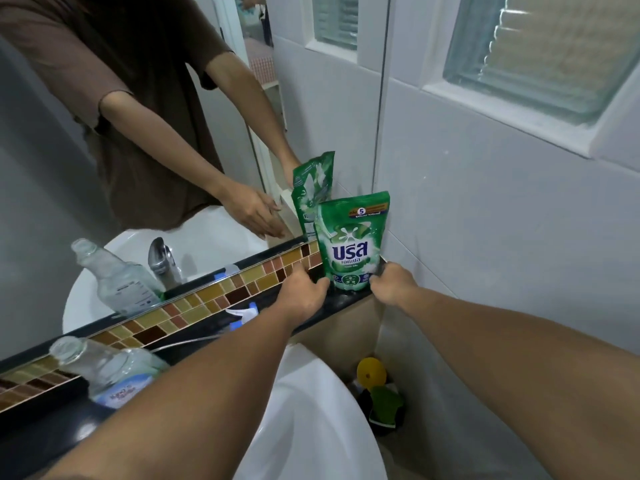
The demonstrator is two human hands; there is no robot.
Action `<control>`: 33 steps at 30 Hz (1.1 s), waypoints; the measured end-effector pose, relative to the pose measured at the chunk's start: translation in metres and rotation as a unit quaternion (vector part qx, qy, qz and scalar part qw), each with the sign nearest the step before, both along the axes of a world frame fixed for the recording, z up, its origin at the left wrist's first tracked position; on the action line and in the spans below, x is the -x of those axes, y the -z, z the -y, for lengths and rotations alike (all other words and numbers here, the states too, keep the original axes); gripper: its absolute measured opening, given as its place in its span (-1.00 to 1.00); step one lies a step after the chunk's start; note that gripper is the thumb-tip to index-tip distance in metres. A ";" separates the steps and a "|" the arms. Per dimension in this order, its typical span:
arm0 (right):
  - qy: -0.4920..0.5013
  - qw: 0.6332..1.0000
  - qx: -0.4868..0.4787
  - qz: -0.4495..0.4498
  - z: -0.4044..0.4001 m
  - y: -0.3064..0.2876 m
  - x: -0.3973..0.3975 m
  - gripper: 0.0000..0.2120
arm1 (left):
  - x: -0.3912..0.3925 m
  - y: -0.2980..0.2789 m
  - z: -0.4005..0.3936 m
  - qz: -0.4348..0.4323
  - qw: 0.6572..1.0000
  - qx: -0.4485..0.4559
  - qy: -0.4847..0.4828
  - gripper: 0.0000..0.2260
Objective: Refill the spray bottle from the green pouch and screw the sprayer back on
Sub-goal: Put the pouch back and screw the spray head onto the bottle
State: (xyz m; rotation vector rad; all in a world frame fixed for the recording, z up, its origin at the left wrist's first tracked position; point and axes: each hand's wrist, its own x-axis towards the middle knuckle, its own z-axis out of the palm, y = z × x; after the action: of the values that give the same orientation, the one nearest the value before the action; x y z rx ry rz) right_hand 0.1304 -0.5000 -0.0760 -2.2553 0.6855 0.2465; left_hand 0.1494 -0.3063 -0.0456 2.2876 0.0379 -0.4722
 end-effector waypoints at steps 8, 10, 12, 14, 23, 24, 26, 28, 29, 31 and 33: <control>-0.165 0.975 0.099 -0.107 -0.073 -0.011 0.035 -0.66 | 0.051 0.006 -0.088 -0.021 0.998 -0.058 0.014 -0.60; -0.190 0.971 0.106 -0.103 -0.101 -0.017 0.039 -0.66 | 0.062 0.006 -0.115 -0.023 0.997 -0.069 0.001 -0.68; -0.213 0.968 0.097 -0.091 -0.132 -0.020 0.041 -0.67 | 0.073 0.004 -0.141 -0.022 0.997 -0.078 -0.016 -0.75; -0.232 0.966 0.085 -0.078 -0.165 -0.021 0.044 -0.70 | 0.084 0.002 -0.168 -0.026 0.996 -0.075 -0.030 -0.82; -0.351 0.933 0.065 -0.039 -0.285 -0.034 0.047 -0.62 | 0.124 0.000 -0.279 -0.029 0.990 -0.076 -0.116 -0.84; -0.359 0.930 0.070 -0.034 -0.295 -0.036 0.048 -0.60 | 0.127 -0.002 -0.289 -0.032 0.989 -0.076 -0.123 -0.84; -0.369 0.926 0.075 -0.030 -0.312 -0.037 0.048 -0.55 | 0.134 -0.004 -0.307 -0.032 0.987 -0.073 -0.140 -0.81; -0.375 0.923 0.075 -0.030 -0.325 -0.037 0.048 -0.51 | 0.137 -0.004 -0.323 -0.029 0.986 -0.072 -0.151 -0.83; -0.378 0.922 0.076 -0.029 -0.330 -0.037 0.047 -0.48 | 0.138 -0.005 -0.330 -0.025 0.985 -0.072 -0.157 -0.84; -0.385 0.920 0.075 -0.020 -0.337 -0.037 0.047 -0.43 | 0.137 -0.007 -0.341 -0.018 0.981 -0.078 -0.174 -0.83; -0.395 0.916 0.067 -0.001 -0.341 -0.038 0.047 -0.41 | 0.134 -0.008 -0.346 0.001 0.980 -0.079 -0.184 -0.74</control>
State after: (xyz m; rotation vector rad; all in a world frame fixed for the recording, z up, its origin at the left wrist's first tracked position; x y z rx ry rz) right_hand 0.0833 -0.1587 -0.0379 -2.5590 -0.2621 0.6004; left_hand 0.0154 0.0399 -0.0377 2.3637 0.5060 -0.2812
